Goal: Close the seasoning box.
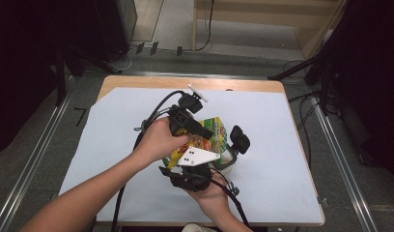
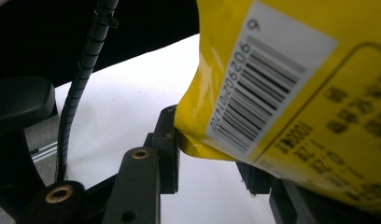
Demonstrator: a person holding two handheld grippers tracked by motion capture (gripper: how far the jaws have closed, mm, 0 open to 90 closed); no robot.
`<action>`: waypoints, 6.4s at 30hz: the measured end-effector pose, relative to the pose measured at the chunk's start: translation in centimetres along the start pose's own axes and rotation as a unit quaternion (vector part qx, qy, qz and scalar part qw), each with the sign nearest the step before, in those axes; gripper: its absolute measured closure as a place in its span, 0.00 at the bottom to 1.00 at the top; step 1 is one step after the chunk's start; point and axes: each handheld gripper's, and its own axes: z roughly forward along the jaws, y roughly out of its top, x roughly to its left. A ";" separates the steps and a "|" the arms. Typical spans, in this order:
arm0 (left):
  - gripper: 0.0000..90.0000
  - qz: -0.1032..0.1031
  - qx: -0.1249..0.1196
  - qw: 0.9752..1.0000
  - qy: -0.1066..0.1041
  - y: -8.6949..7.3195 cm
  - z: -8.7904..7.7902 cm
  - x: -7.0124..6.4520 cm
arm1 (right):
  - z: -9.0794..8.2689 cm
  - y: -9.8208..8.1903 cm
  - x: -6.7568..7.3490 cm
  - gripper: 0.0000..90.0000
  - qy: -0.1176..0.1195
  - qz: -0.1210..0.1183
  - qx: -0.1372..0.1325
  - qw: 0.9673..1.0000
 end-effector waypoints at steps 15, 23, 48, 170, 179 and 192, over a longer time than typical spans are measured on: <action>0.81 -0.006 0.027 0.999 0.019 1.0 0.1 -0.8 | -0.5 0.2 -0.2 0.72 0.007 0.009 -0.018 1.000; 0.83 -0.010 0.022 1.000 0.010 1.2 0.2 -0.5 | -0.7 0.3 -0.4 0.72 0.005 0.012 -0.014 1.000; 0.82 -0.030 0.016 0.999 -0.003 0.3 0.1 0.2 | -0.3 0.2 -0.1 0.72 0.006 -0.006 0.002 1.000; 0.83 -0.010 -0.014 1.000 0.007 -0.2 -0.5 -0.2 | 0.1 0.2 -0.2 0.72 0.010 0.013 -0.002 1.000; 0.84 -0.007 -0.017 1.000 0.005 0.0 -0.6 -0.5 | -0.1 0.2 0.0 0.72 0.007 0.018 -0.009 1.000; 0.84 -0.014 -0.014 1.000 0.002 0.2 -0.3 0.0 | 0.0 0.3 -0.2 0.71 0.006 0.017 0.000 1.000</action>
